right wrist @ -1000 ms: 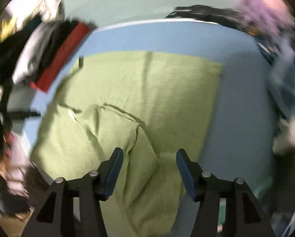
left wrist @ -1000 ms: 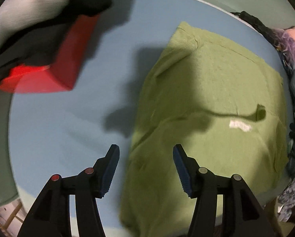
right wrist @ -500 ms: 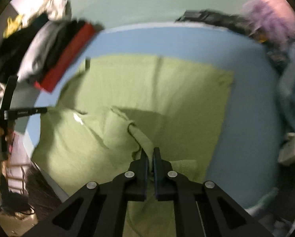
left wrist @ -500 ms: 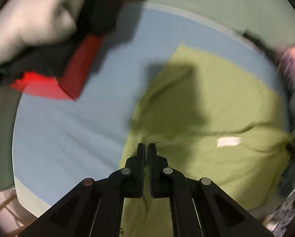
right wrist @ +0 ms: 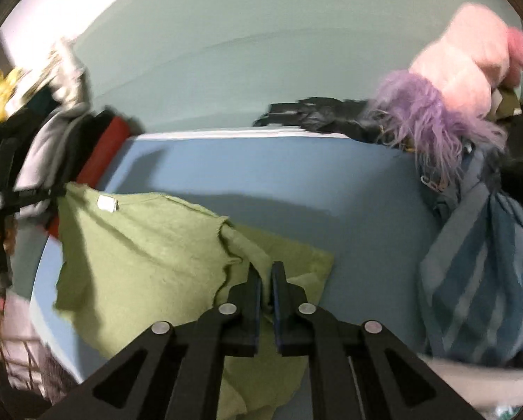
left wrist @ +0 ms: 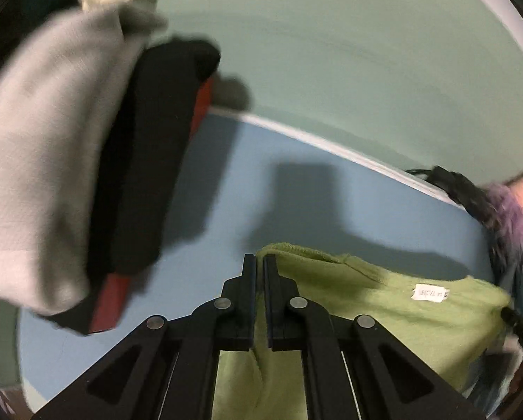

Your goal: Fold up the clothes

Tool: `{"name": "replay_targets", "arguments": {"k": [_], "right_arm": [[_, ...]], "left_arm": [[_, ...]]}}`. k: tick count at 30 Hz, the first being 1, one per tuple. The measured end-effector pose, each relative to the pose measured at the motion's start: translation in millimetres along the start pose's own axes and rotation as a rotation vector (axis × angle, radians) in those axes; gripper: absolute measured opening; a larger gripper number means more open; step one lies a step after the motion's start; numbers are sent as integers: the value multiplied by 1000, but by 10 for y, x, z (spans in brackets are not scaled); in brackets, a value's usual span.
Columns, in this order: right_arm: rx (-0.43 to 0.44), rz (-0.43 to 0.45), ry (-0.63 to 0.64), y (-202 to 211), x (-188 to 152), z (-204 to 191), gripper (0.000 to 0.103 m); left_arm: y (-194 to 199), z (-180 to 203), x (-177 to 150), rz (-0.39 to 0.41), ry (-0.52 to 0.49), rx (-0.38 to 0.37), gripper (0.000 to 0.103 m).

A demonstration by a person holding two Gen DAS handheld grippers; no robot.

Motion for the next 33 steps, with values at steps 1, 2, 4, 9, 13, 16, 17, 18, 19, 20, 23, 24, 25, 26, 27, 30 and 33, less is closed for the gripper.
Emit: {"name": "replay_targets", "arguments": {"k": [1, 2, 4, 9, 13, 16, 17, 18, 19, 20, 23, 24, 25, 26, 27, 30, 33], "right_arm": [[-4, -3, -22, -85, 42, 17, 35], [13, -25, -50, -68, -32, 62, 62], [45, -70, -107, -35, -179, 153, 57], [125, -193, -244, 81, -689, 335, 64], [208, -372, -396, 113, -1456, 283, 69], [289, -468, -485, 6, -1820, 127, 69], [305, -479, -497, -23, -1894, 70, 69], [311, -485, -505, -61, -1960, 4, 69], [302, -487, -515, -105, -2018, -61, 69], [288, -485, -534, -142, -2061, -104, 68], [260, -436, -677, -228, -2122, -127, 71], [258, -408, -734, -225, -2134, -113, 73], [253, -385, -771, -216, -2143, -106, 73], [243, -369, -795, -210, -2145, -103, 72], [232, -354, -815, -205, -2145, -102, 72], [189, -334, -768, -208, -2087, -156, 66], [150, -340, -752, -265, -1999, -183, 65]], "left_arm": [[-81, -64, -17, -27, 45, 5, 8], [-161, -128, -34, -54, 91, 10, 11], [-115, -306, -190, -43, 143, -24, 27], [206, -704, -933, -21, 186, -59, 71], [245, -995, -1679, -83, 424, -165, 71], [183, -1132, -2105, -86, 632, -268, 71], [141, -1156, -2205, -87, 686, -303, 71], [86, -1159, -2291, -95, 722, -317, 71], [16, -1134, -2356, -113, 731, -304, 71], [-27, -1106, -2409, -120, 738, -291, 71], [-11, -1016, -2489, -55, 753, -235, 70], [-3, -989, -2502, -25, 768, -211, 70], [-6, -967, -2511, 0, 793, -187, 70], [-11, -944, -2520, 22, 820, -168, 70], [-28, -916, -2519, 34, 843, -156, 70], [-137, -843, -2412, 39, 847, -96, 70], [-234, -829, -2206, 60, 804, -41, 70]]}}
Point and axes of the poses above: each gripper's, at about its wrist camera, not at the fingertips, and y roughly against the way its jaws point, z to its right, x to its top, the point moved 1 cm from there along -y, roughly the way its jaws point, and after that the axes turned 8 degrees about -x, right-handed, at the moved point
